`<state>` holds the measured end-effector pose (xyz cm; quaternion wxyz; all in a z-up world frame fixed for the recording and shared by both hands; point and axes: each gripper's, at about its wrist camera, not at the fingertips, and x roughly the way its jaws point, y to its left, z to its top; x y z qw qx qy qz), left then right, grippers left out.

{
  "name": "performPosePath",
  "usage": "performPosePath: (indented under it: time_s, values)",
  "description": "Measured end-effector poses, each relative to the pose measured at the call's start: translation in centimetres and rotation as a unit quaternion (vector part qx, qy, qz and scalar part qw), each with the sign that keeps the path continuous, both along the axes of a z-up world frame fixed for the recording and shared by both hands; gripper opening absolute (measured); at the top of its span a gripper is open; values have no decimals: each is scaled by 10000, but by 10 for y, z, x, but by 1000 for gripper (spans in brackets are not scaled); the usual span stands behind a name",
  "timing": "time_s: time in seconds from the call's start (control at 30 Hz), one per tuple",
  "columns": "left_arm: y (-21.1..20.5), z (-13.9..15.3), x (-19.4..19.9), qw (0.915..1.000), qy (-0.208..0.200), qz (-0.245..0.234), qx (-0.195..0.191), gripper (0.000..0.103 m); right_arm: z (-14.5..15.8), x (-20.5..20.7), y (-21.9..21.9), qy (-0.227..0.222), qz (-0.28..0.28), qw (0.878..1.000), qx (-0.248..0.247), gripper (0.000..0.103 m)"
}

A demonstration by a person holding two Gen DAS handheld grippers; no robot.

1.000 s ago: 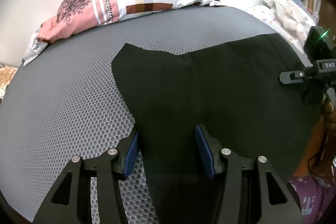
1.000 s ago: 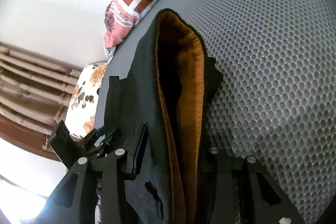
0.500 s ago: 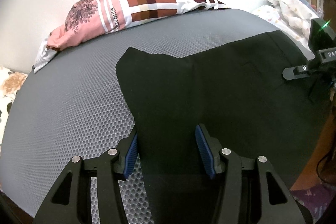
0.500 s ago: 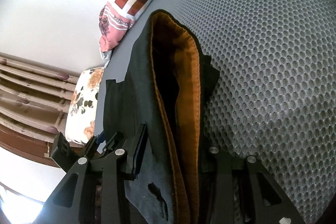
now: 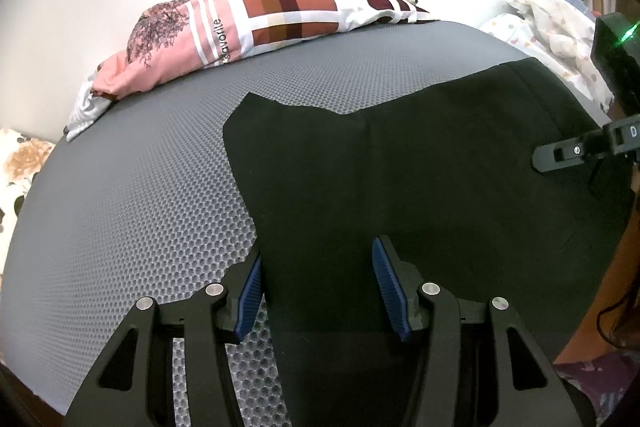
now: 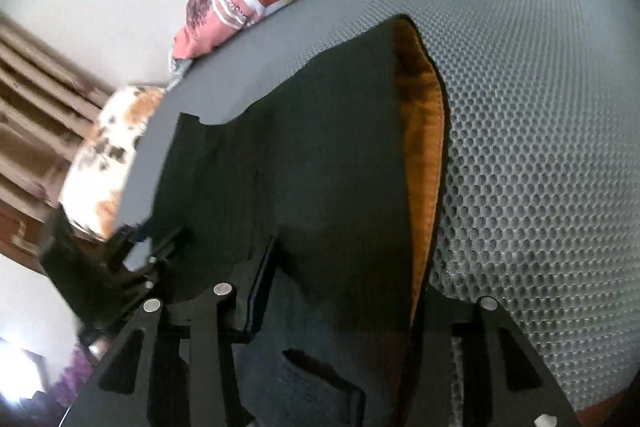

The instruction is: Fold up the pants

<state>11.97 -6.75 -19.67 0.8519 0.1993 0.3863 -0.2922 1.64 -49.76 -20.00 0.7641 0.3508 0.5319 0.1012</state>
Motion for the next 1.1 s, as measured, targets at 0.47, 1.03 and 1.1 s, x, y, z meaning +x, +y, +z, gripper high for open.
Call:
performPosePath:
  time_s: [0.47, 1.03, 1.1]
  values:
    - [0, 0, -3, 9997, -111, 98, 214, 53, 11, 3, 28, -135, 273, 9923, -1197, 42]
    - [4, 1, -4, 9995, -137, 124, 261, 53, 25, 0, 50, -295, 653, 9688, -2371, 42]
    - [4, 1, -4, 9995, -132, 129, 253, 53, 27, 0, 54, -302, 691, 9648, -2519, 42]
